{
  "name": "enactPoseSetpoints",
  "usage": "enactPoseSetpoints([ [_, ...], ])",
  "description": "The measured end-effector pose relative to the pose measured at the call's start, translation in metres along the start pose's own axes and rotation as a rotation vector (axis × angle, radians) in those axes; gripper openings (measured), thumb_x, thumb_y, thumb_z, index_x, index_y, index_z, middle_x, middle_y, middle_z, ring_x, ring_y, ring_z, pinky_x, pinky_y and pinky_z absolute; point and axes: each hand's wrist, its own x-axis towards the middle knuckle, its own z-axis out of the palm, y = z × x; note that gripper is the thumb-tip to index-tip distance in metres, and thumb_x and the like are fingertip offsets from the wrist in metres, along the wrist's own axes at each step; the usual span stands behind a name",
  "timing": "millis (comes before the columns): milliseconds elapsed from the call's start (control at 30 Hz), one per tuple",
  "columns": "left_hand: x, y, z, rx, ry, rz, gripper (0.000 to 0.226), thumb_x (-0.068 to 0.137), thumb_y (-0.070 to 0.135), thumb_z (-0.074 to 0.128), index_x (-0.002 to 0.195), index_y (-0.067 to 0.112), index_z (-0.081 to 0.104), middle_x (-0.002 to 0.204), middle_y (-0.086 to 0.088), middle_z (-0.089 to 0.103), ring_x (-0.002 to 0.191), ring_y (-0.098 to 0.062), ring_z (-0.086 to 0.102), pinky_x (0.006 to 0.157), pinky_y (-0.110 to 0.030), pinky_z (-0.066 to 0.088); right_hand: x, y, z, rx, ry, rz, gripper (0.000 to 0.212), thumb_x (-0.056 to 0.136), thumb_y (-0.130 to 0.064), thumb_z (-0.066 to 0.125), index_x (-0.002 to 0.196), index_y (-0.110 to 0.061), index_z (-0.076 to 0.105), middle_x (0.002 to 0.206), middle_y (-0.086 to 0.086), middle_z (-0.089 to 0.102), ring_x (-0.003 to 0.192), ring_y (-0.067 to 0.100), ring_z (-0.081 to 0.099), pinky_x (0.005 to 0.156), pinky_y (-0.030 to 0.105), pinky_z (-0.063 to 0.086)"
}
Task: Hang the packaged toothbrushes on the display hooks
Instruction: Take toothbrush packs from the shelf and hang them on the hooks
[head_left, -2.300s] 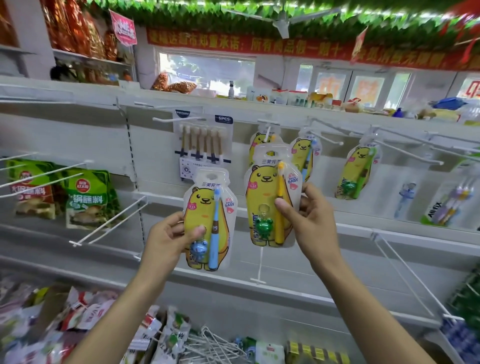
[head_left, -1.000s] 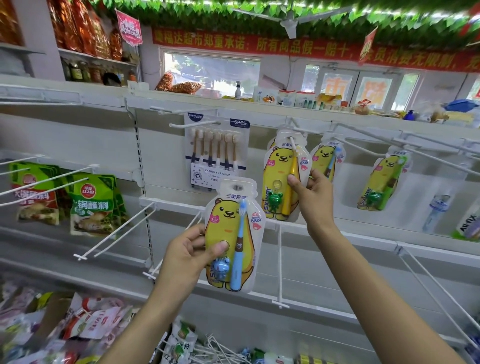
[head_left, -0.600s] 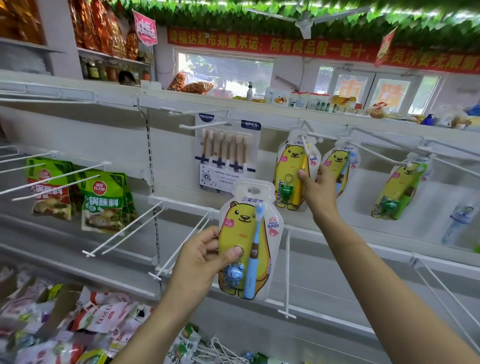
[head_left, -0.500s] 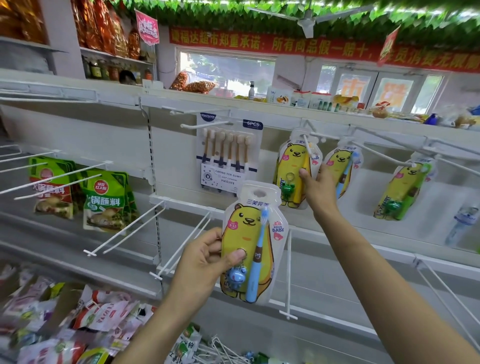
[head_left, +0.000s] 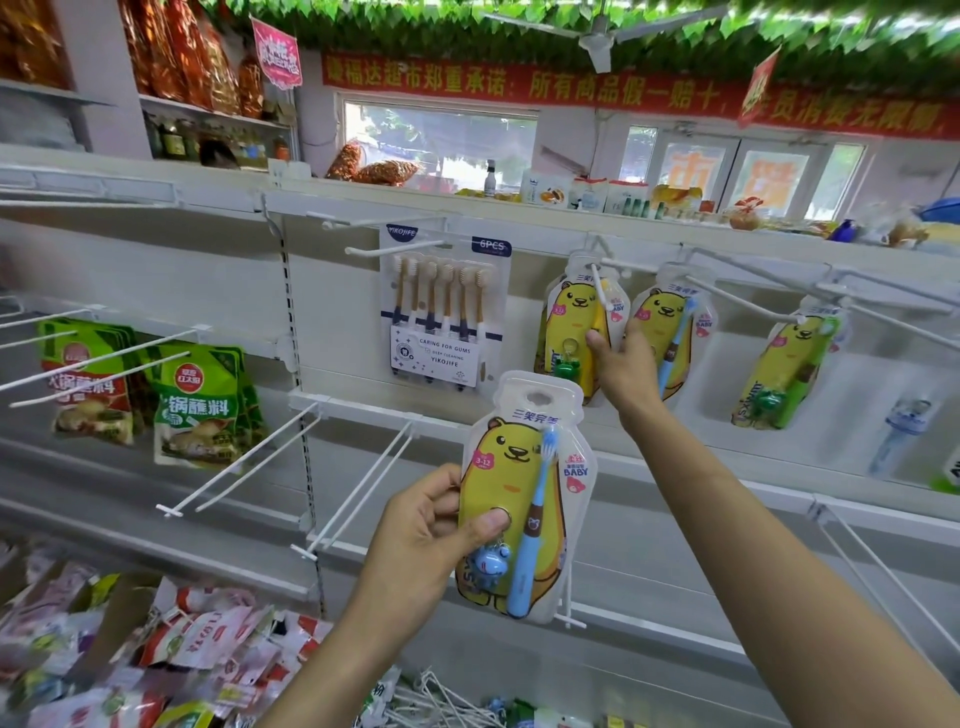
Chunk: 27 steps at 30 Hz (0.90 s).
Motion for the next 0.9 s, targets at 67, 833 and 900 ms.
enactPoseSetpoints([
  [67, -0.001, -0.001, 0.001, -0.001, -0.001, -0.008, 0.034, 0.073, 0.013, 0.072, 0.106, 0.009, 0.067, 0.094, -0.006, 0.079, 0.086, -0.021, 0.076, 0.070, -0.024, 0.058, -0.001, 0.001, -0.002, -0.029, 0.004, -0.005, 0.030, 0.100, -0.033, 0.057, 0.124, -0.015, 0.053, 0.121, 0.005, 0.065, 0.110, 0.026, 0.063, 0.092, 0.048, 0.056],
  [833, -0.021, -0.037, 0.109, -0.023, -0.116, -0.072, 0.023, 0.084, 0.001, 0.070, 0.104, 0.010, 0.067, 0.092, -0.003, 0.079, 0.081, -0.019, 0.076, 0.068, -0.025, 0.060, -0.141, 0.029, -0.178, -0.085, -0.076, -0.132, 0.021, 0.103, -0.024, 0.053, 0.104, -0.008, 0.067, 0.094, 0.002, 0.073, 0.082, 0.015, 0.071, 0.080, 0.037, 0.060],
  [900, -0.027, -0.046, 0.132, -0.018, -0.149, -0.092, 0.024, 0.084, 0.002, 0.071, 0.106, 0.012, 0.067, 0.094, -0.003, 0.079, 0.082, -0.020, 0.076, 0.069, -0.027, 0.061, -0.170, 0.026, -0.206, 0.030, -0.163, -0.142, 0.025, 0.103, -0.026, 0.051, 0.104, -0.009, 0.069, 0.090, 0.000, 0.074, 0.081, 0.014, 0.069, 0.076, 0.032, 0.059],
])
